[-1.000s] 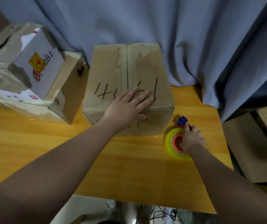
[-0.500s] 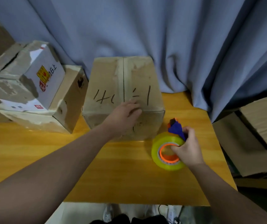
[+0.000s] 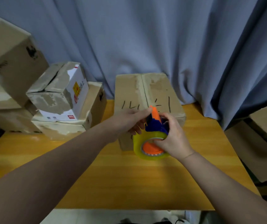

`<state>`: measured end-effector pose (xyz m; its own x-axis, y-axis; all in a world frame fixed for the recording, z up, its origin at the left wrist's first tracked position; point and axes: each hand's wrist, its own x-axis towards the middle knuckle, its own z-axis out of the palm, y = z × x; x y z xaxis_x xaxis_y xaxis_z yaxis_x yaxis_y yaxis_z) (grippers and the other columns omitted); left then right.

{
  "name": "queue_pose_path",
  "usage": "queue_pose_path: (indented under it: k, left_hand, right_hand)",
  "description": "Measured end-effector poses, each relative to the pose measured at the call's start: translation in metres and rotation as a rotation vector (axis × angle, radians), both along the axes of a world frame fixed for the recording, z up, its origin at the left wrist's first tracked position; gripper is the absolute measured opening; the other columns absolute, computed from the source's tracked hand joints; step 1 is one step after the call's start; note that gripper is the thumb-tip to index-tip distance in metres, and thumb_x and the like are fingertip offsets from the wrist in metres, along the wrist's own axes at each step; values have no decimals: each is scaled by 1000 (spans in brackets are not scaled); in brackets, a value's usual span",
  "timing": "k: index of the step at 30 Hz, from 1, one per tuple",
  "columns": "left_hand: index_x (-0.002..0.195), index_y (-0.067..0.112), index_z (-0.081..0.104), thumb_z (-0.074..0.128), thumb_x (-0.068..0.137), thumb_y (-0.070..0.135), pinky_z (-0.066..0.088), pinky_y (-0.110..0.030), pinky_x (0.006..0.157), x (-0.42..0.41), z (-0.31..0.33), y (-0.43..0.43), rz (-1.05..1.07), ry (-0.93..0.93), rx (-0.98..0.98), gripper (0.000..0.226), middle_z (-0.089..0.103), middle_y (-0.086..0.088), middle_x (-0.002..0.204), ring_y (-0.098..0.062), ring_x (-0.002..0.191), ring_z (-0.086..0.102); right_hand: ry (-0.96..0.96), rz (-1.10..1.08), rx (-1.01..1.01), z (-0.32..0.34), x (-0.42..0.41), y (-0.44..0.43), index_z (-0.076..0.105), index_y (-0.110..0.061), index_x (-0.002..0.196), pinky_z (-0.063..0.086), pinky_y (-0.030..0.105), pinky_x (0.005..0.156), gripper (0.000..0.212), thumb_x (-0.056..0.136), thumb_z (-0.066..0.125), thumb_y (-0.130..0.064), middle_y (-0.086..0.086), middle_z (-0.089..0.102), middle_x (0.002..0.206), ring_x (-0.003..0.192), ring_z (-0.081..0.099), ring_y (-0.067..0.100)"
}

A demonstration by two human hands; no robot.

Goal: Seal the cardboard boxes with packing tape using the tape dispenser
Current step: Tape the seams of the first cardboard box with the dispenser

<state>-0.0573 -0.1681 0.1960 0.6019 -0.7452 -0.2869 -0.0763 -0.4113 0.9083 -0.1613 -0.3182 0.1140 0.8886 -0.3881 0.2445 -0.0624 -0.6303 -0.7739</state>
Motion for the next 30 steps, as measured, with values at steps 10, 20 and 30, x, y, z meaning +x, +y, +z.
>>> queue_pose_path:
  k: [10,20,30]
  left_hand:
    - [88,0,67,59,93,17,59,-29,72,42,-4,36,41,-90,257,19,72,-12,84,-17,74,70]
    - [77,4,62,56,95,19,47,-14,47,61,-22,43,18,-143,358,24,64,-8,69,-13,58,58]
    - [79,4,62,59,93,15,48,-15,51,75,-33,74,159,-94,235,18,64,-10,72,-12,60,58]
  right_hand:
    - [200,171,-101,-9,20,29,29,-32,142,48,36,94,93,65,80,-21,-3,46,133,117,50,16]
    - [283,171,-94,-17,24,48,5,-51,145,51,41,87,108,68,78,-32,-1,47,130,113,53,24]
    - [573,268,-748,35,10,18,-22,-47,144,48,33,67,95,86,52,-61,5,48,110,88,57,23]
